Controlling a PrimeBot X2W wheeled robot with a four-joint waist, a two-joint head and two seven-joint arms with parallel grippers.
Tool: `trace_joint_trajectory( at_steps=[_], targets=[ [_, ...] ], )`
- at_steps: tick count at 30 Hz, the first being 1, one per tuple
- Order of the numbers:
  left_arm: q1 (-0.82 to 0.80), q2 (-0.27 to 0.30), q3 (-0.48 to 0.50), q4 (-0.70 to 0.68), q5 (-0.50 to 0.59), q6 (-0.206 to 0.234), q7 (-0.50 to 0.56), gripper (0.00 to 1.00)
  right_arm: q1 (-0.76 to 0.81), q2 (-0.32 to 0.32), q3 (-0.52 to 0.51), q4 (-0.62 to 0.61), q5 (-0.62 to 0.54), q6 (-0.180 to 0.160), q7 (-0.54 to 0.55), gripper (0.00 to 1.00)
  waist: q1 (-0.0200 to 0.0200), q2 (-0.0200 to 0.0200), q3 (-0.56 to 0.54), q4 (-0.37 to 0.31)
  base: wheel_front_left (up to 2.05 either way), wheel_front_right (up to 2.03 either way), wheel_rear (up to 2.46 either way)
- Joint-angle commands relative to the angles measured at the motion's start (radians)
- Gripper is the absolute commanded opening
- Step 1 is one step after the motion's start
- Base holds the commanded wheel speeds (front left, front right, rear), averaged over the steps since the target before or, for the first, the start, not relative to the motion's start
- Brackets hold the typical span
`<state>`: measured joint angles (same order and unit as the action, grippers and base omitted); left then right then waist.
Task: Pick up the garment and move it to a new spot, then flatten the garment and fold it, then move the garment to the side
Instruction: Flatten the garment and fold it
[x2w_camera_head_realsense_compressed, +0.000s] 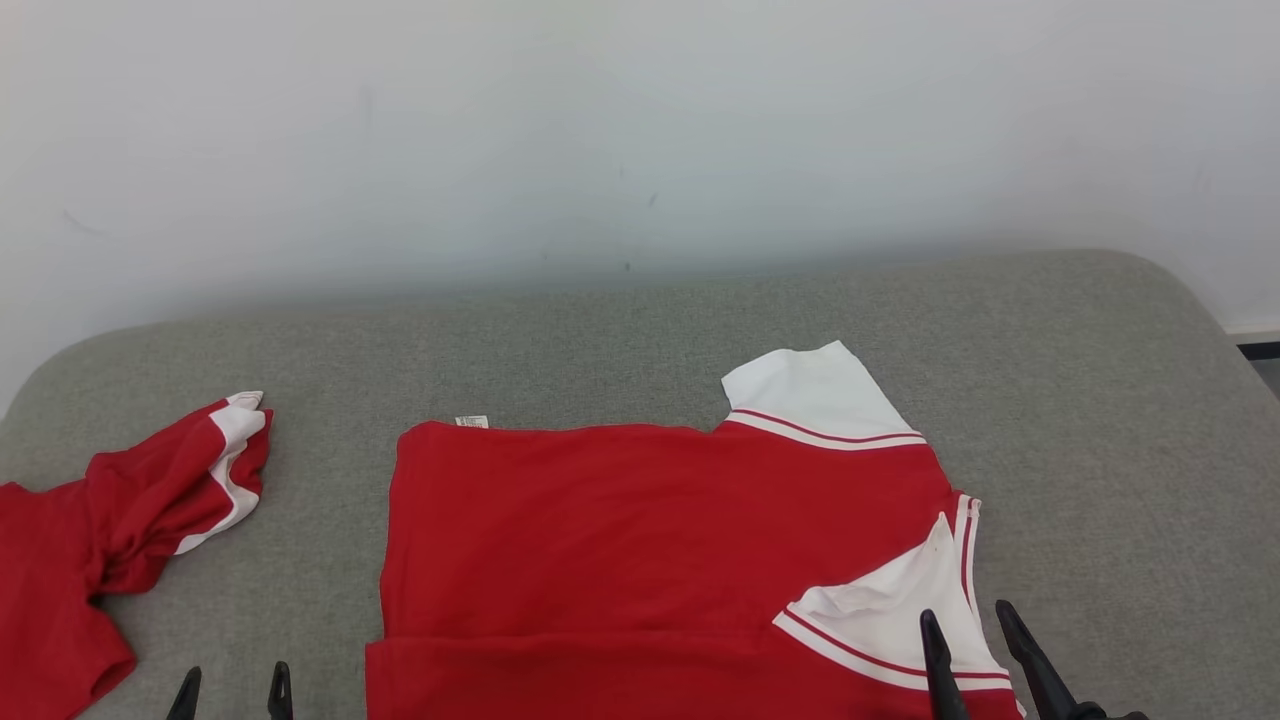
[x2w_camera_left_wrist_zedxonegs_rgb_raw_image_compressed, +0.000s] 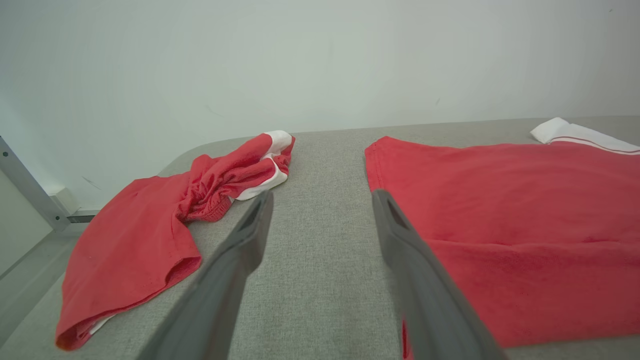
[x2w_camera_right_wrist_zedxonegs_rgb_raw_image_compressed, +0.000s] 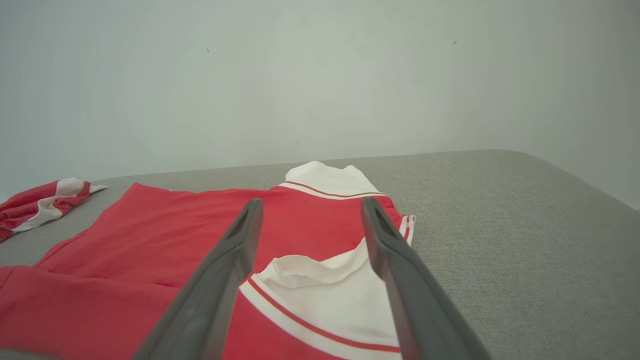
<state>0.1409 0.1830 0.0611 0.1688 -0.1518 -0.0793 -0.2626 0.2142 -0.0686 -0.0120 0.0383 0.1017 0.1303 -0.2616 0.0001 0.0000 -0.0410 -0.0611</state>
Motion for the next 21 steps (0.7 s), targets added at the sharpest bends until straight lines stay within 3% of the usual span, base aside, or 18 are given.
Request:
trace_joint_trajectory(
  at_steps=[1,7,13,16,21],
  targets=[
    [-0.009,-0.002,0.007,0.005,0.011,-0.004,-0.003,1.0,-0.011,0.004,0.002,0.003,-0.005,0.001,-0.004,1.0,-0.0001,0.0,0.003,-0.003,0.0,0.0,0.0],
    [-0.062,0.008,0.023,0.023,-0.003,-0.024,-0.003,1.0,-0.08,0.002,0.003,0.034,0.033,0.001,-0.004,1.0,-0.0001,0.0,0.015,-0.018,0.0,0.0,0.0],
    [-0.213,0.073,-0.021,0.107,-0.044,-0.046,0.004,1.0,-0.269,-0.044,0.017,0.171,0.079,0.001,-0.003,1.0,-0.0001,0.0,0.05,-0.043,0.0,0.0,0.0],
    [-0.343,0.117,-0.064,0.148,-0.102,-0.053,0.039,1.0,-0.41,-0.063,0.02,0.262,0.091,0.001,0.024,1.0,-0.0001,0.0,0.103,-0.05,0.0,0.0,0.0],
    [-0.557,0.216,-0.182,0.203,-0.305,-0.05,0.126,1.0,-0.657,-0.07,0.016,0.43,0.079,0.001,0.091,1.0,-0.0001,0.0,0.204,-0.058,0.0,0.0,0.0]
  ],
)
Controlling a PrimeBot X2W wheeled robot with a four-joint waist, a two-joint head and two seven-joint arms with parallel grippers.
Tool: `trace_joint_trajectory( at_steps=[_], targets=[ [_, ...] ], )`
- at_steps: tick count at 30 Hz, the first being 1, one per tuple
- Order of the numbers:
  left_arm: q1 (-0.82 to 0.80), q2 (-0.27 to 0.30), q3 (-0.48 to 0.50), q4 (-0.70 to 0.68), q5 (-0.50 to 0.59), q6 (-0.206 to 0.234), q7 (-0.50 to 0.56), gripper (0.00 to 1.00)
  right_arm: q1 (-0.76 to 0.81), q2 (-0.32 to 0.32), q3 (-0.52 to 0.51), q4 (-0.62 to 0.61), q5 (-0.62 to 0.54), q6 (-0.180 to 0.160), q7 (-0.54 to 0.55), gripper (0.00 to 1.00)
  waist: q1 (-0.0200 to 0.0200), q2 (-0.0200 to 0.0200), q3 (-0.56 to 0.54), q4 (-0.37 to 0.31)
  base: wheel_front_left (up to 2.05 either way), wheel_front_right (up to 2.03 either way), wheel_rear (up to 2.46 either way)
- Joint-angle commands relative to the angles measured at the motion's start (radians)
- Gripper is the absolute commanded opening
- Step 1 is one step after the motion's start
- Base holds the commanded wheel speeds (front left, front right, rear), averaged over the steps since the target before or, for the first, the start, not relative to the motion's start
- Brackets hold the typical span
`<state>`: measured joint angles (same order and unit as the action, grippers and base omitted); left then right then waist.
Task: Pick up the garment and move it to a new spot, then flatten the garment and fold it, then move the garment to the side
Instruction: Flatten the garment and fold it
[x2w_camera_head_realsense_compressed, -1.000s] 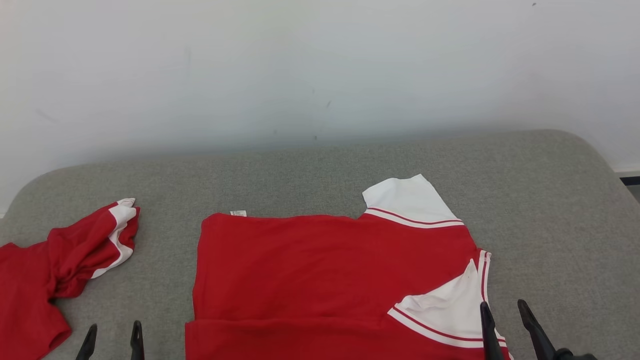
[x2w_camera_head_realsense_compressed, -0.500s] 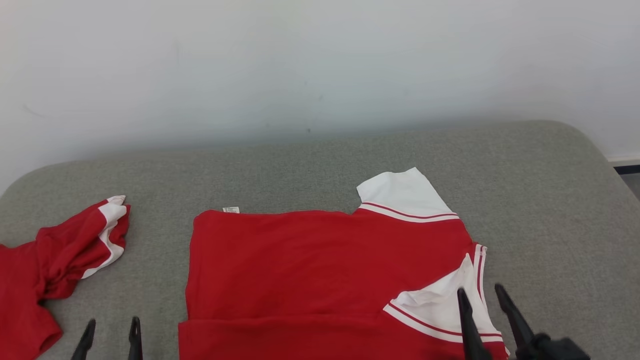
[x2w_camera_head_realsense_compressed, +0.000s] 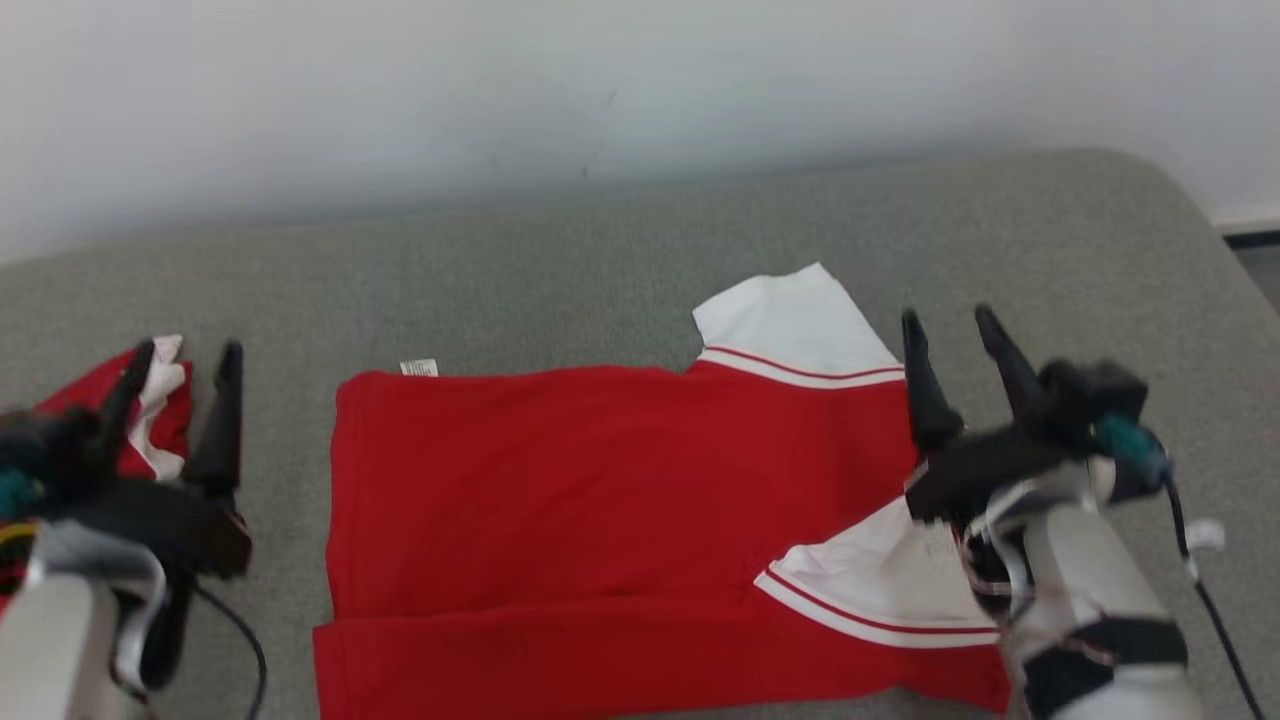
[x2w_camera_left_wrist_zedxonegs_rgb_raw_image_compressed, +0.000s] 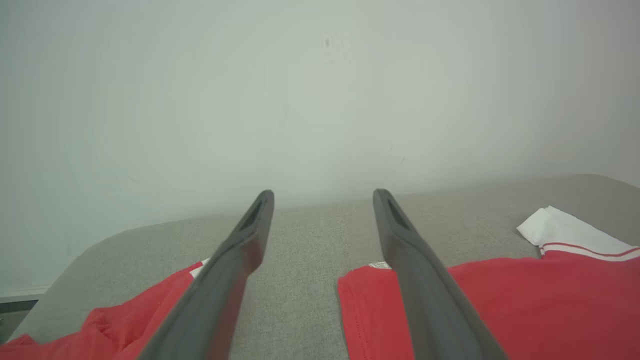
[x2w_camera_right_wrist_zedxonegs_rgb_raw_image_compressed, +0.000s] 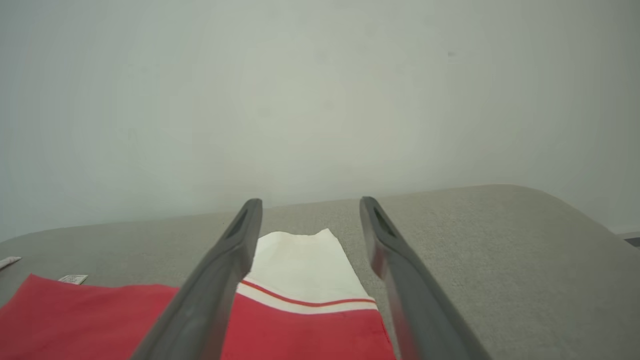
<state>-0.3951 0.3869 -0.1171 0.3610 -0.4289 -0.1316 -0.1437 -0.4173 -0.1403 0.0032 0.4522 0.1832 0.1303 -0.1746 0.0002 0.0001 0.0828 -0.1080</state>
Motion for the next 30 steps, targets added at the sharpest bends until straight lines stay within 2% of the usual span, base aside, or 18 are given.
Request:
trace_joint_trajectory(
  at_steps=[1,7,11,21,30],
  targets=[
    [-0.063,0.029,-0.025,0.023,-0.074,0.003,0.032,1.0,-0.076,0.003,-0.002,0.048,-0.004,0.001,0.012,1.0,-0.0002,-0.0001,0.101,-0.013,0.0,0.0,0.0],
    [-0.252,0.135,-0.183,0.078,-0.264,0.002,0.14,1.0,-0.321,0.013,-0.002,0.241,-0.052,0.001,0.039,1.0,-0.0002,-0.0001,0.21,-0.021,0.0,0.0,0.0],
    [-0.32,0.171,-0.291,0.122,-0.358,0.002,0.208,1.0,-0.442,0.025,0.006,0.357,-0.092,0.001,0.043,1.0,-0.0002,-0.0001,0.254,-0.024,0.0,0.0,0.0],
    [-0.427,0.205,-0.457,0.214,-0.526,0.002,0.284,1.0,-0.654,0.047,-0.02,0.607,-0.189,0.001,0.039,1.0,-0.0002,-0.0001,0.332,-0.027,0.0,0.0,0.0],
    [-0.489,0.218,-0.569,0.247,-0.59,0.002,0.318,1.0,-0.732,0.063,-0.069,0.712,-0.267,0.001,0.009,1.0,-0.0002,-0.0001,0.354,-0.027,0.0,0.0,0.0]
  ],
)
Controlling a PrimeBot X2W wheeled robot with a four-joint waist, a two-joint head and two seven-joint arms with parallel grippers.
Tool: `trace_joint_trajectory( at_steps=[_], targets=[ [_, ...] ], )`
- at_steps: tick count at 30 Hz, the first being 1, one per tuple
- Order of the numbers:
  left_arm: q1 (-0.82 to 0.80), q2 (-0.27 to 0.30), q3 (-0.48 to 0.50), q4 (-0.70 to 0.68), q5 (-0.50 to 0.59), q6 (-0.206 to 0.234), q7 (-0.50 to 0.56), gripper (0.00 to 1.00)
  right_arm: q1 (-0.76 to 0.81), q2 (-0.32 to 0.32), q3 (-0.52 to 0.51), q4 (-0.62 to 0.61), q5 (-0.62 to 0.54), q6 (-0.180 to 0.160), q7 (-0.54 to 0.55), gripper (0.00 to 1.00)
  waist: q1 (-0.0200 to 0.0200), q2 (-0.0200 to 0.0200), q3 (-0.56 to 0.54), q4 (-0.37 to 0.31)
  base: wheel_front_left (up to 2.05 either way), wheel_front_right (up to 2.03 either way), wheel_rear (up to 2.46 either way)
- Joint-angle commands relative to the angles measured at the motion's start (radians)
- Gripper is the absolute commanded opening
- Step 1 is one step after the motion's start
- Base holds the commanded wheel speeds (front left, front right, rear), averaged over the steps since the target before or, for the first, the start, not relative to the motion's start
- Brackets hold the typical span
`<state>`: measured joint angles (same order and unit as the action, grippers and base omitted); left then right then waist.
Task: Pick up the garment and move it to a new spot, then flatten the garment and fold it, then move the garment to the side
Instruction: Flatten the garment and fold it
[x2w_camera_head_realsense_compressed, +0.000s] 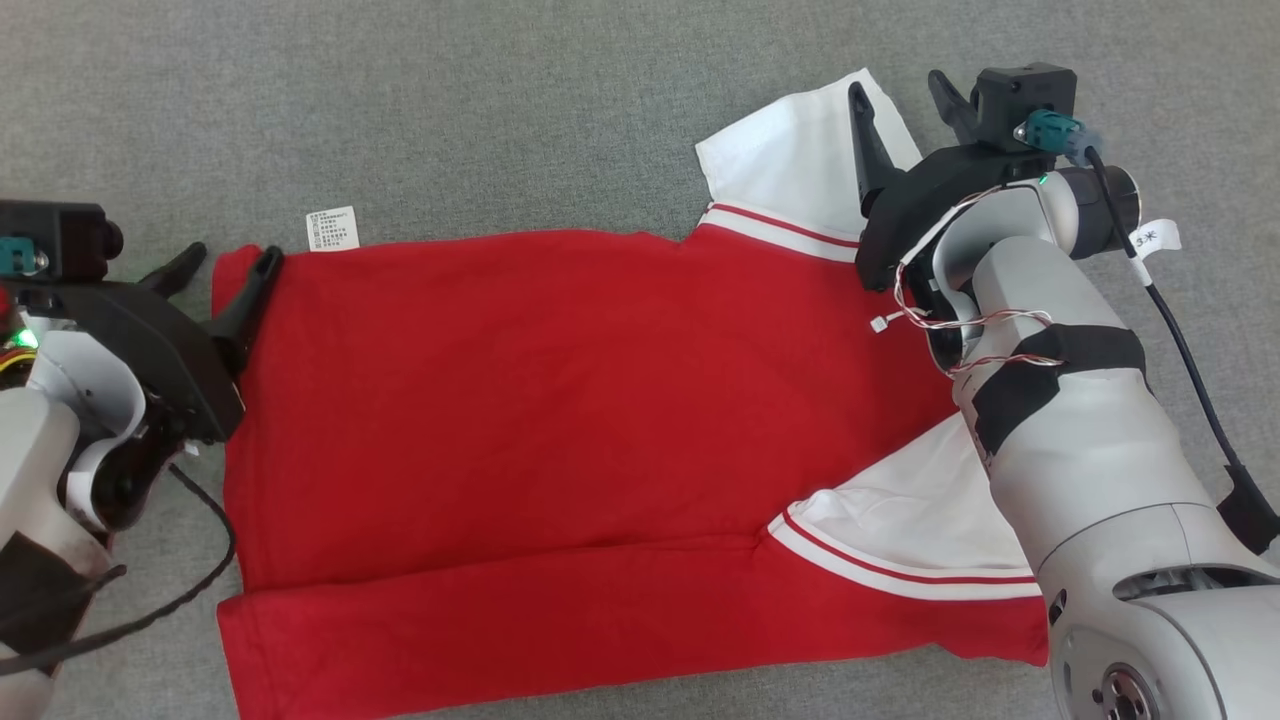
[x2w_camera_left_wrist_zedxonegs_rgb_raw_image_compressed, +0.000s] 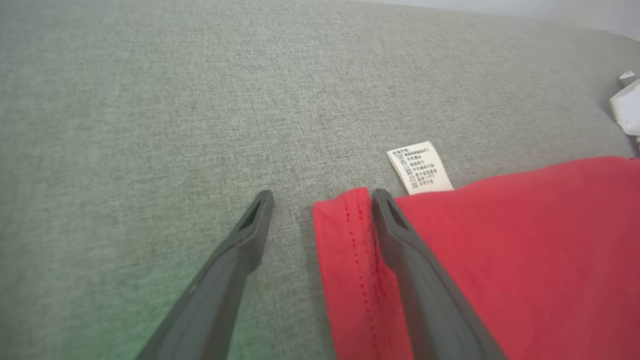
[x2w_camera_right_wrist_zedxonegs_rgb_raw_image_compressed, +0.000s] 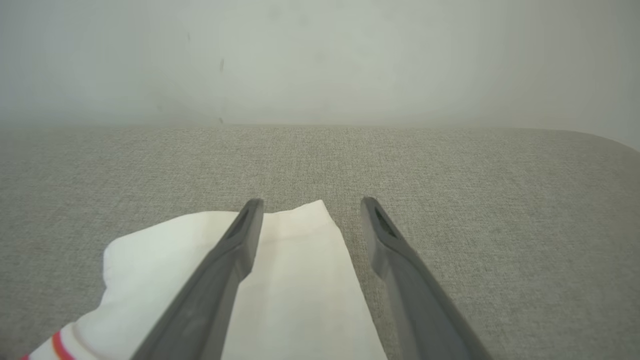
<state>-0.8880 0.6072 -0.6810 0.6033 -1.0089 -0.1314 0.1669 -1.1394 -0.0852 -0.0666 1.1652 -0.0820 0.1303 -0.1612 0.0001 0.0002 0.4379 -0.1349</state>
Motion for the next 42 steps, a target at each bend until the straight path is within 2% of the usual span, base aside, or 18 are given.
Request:
trace_joint_trajectory(
  at_steps=[1,6,7,8,9,10,11,14,20,25,32,37,38,39,42],
  targets=[
    [-0.001,-0.006,-0.01,0.01,-0.026,0.002,0.011,1.0,-0.015,0.009,-0.004,0.008,-0.01,0.001,-0.008,1.0,-0.0001,-0.0002,-0.002,0.0,0.0,0.0,0.0],
    [-0.014,-0.009,-0.055,0.074,-0.067,0.002,0.092,1.0,-0.032,0.013,-0.012,0.047,-0.056,0.001,-0.012,1.0,-0.0001,-0.0002,-0.008,0.001,0.0,0.0,0.0],
    [-0.014,-0.016,-0.059,0.087,-0.081,0.002,0.112,0.67,-0.038,0.015,-0.012,0.051,-0.065,0.001,-0.011,1.0,-0.0001,-0.0002,-0.007,0.002,0.0,0.0,0.0],
    [-0.014,-0.022,-0.064,0.096,-0.09,0.002,0.133,0.49,-0.046,0.016,-0.014,0.054,-0.073,0.001,-0.01,1.0,-0.0001,-0.0002,-0.006,0.003,0.0,0.0,0.0],
    [-0.015,-0.03,-0.069,0.096,-0.101,0.002,0.146,0.44,-0.051,0.016,-0.017,0.057,-0.082,0.001,-0.008,1.0,-0.0001,-0.0002,-0.005,0.004,0.0,0.0,0.0],
    [-0.02,-0.038,-0.068,0.093,-0.116,0.001,0.151,0.25,-0.056,0.015,-0.019,0.06,-0.092,0.001,-0.003,1.0,-0.0001,-0.0002,-0.002,0.006,0.0,0.0,0.0],
    [-0.026,-0.041,-0.067,0.091,-0.125,0.001,0.155,0.0,-0.06,0.013,-0.022,0.062,-0.099,0.001,0.001,1.0,-0.0001,-0.0002,0.0,0.009,0.0,0.0,0.0],
    [-0.05,-0.034,-0.074,0.086,-0.129,0.001,0.145,0.0,-0.079,0.003,-0.033,0.068,-0.122,0.001,0.018,1.0,-0.0001,-0.0002,0.007,0.017,0.0,0.0,0.0],
    [-0.095,-0.03,-0.069,0.051,-0.097,0.002,0.031,0.0,-0.098,-0.004,-0.06,0.081,-0.164,0.001,0.074,1.0,-0.0001,-0.0002,0.023,0.038,0.0,0.0,0.0],
    [-0.098,-0.021,-0.073,-0.011,-0.075,0.002,-0.056,0.0,-0.112,-0.028,-0.106,0.089,-0.204,0.001,0.183,1.0,-0.0001,-0.0002,0.044,0.064,0.0,0.0,0.0],
    [-0.075,0.0,-0.088,-0.083,-0.065,0.002,-0.084,0.0,-0.136,-0.049,-0.149,0.056,-0.274,0.001,0.286,1.0,-0.0001,-0.0002,0.065,0.093,0.0,0.0,0.0],
    [-0.073,0.011,-0.089,-0.119,-0.071,0.002,-0.087,0.0,-0.129,-0.049,-0.212,0.039,-0.326,0.001,0.424,1.0,-0.0001,-0.0002,0.083,0.107,0.0,0.0,0.0],
    [-0.072,0.013,-0.088,-0.123,-0.071,0.002,-0.088,0.0,-0.126,-0.041,-0.223,0.035,-0.339,0.001,0.448,0.65,-0.0001,-0.0002,0.084,0.107,0.0,0.0,0.0],
    [-0.072,0.015,-0.087,-0.127,-0.071,0.002,-0.089,0.0,-0.125,-0.035,-0.239,0.027,-0.346,0.001,0.471,0.0,-0.0001,-0.0002,0.085,0.108,0.0,0.0,0.0],
    [-0.068,0.021,-0.083,-0.131,-0.072,0.004,-0.094,0.0,-0.125,-0.026,-0.267,0.008,-0.364,0.001,0.514,0.0,-0.0001,-0.0002,0.084,0.105,0.0,0.0,0.0]
  ],
)
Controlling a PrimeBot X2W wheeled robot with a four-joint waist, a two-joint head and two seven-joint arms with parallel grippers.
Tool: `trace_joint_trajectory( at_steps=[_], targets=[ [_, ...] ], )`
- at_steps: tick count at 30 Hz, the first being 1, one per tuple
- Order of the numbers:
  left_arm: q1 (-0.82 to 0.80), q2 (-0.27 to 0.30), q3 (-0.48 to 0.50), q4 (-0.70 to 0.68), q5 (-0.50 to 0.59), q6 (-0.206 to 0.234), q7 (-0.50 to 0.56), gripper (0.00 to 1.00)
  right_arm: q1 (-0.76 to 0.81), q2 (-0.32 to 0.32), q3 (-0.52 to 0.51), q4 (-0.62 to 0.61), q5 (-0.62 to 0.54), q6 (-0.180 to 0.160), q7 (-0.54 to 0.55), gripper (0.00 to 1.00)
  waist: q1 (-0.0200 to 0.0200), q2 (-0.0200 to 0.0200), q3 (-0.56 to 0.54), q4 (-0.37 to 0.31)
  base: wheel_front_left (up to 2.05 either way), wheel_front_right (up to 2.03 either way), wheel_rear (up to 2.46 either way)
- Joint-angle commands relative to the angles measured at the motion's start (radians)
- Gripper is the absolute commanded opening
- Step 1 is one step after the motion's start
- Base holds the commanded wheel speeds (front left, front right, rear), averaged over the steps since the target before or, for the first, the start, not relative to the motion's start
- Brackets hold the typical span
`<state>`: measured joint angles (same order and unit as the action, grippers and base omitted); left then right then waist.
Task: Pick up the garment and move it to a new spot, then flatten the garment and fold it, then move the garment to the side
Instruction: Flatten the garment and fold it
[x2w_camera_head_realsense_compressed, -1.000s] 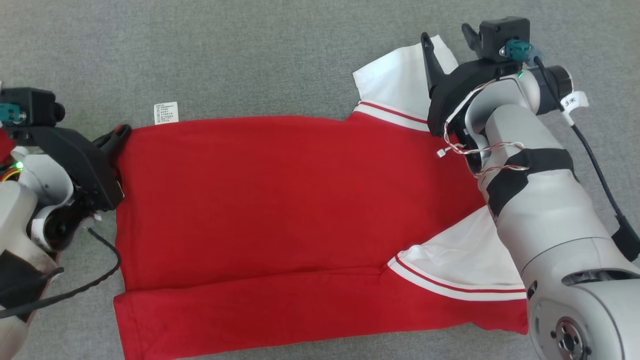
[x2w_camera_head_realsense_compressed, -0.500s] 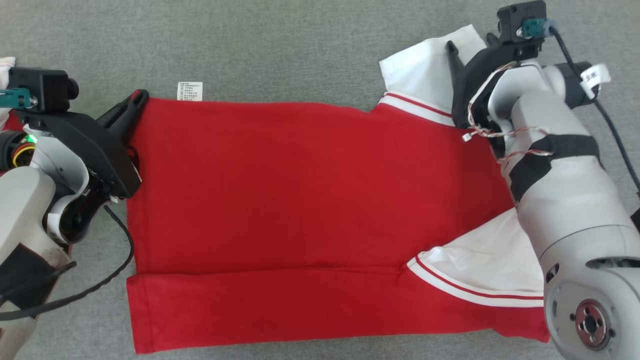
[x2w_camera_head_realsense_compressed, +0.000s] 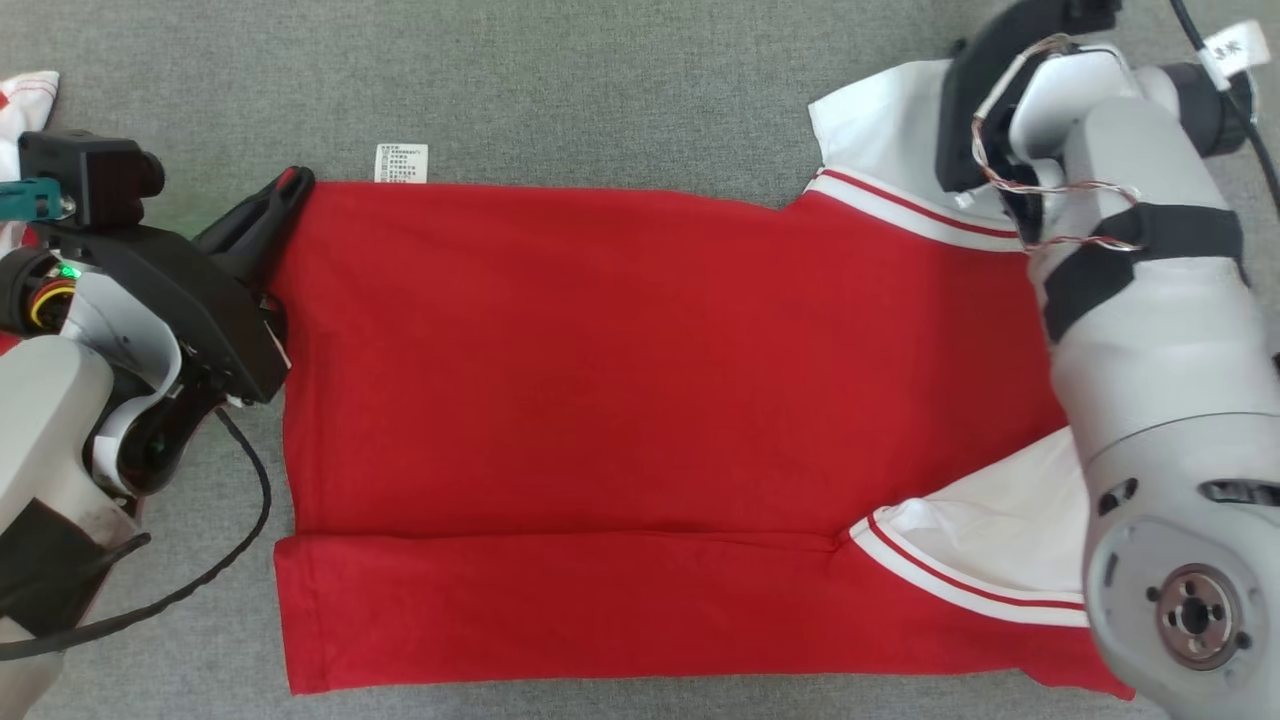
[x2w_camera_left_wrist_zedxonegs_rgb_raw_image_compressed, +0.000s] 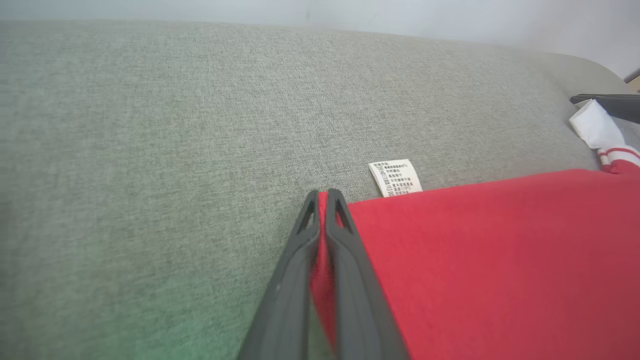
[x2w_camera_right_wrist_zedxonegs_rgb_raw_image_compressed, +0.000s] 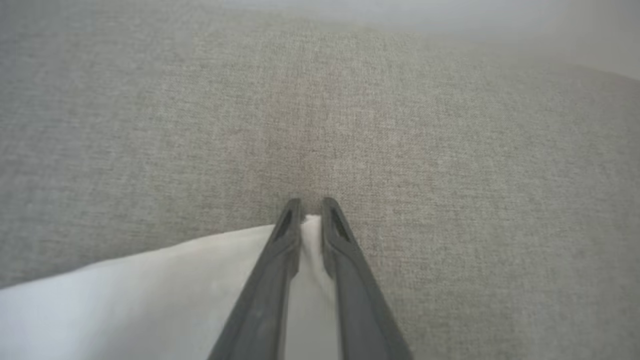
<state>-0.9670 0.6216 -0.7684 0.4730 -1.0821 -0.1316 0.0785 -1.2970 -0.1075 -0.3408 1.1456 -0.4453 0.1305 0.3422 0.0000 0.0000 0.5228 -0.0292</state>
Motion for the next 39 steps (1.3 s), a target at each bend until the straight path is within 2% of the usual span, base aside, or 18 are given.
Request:
trace_joint_trajectory(
  at_steps=[1,6,11,18,23,29,34,39],
  targets=[
    [0.013,0.008,0.004,0.0,0.0,0.005,-0.007,0.0,0.029,0.003,-0.009,0.012,-0.004,0.001,0.011,0.0,0.0,0.0,-0.003,-0.003,0.0,0.0,0.0],
    [0.03,0.007,0.008,0.006,-0.004,0.013,-0.024,0.0,0.024,0.03,-0.041,-0.036,-0.039,0.001,-0.031,0.0,0.0,0.0,-0.037,-0.016,0.0,0.0,0.0],
    [0.063,0.002,0.009,0.021,-0.014,0.021,-0.042,0.0,0.04,0.039,-0.048,-0.028,-0.012,0.001,-0.152,0.0,0.0,0.0,-0.091,-0.04,0.0,0.0,0.0],
    [0.137,0.008,0.016,0.041,-0.039,0.039,-0.073,0.0,0.091,0.036,0.021,0.074,0.077,0.001,-0.361,0.0,0.0,0.0,-0.174,-0.092,0.0,0.0,0.0],
    [0.199,0.011,0.015,0.038,-0.043,0.053,-0.11,0.0,0.142,0.048,0.101,0.118,0.185,0.001,-0.522,0.0,0.0,0.0,-0.227,-0.119,0.0,0.0,0.0],
    [0.289,0.024,0.014,0.003,-0.026,0.083,-0.182,0.0,0.242,0.056,0.231,0.131,0.328,0.001,-0.595,0.0,0.0,0.0,-0.294,-0.135,0.0,0.0,0.0],
    [0.374,0.022,0.011,-0.034,-0.035,0.111,-0.229,0.0,0.372,0.045,0.317,0.019,0.477,0.001,-0.607,0.0,0.0,0.0,-0.333,-0.129,0.0,0.0,0.0],
    [0.45,0.014,0.007,-0.078,-0.022,0.144,-0.283,0.0,0.598,-0.019,0.402,-0.24,0.655,0.001,-0.6,0.0,0.0,0.0,-0.356,-0.121,0.0,0.0,0.0]
  ],
)
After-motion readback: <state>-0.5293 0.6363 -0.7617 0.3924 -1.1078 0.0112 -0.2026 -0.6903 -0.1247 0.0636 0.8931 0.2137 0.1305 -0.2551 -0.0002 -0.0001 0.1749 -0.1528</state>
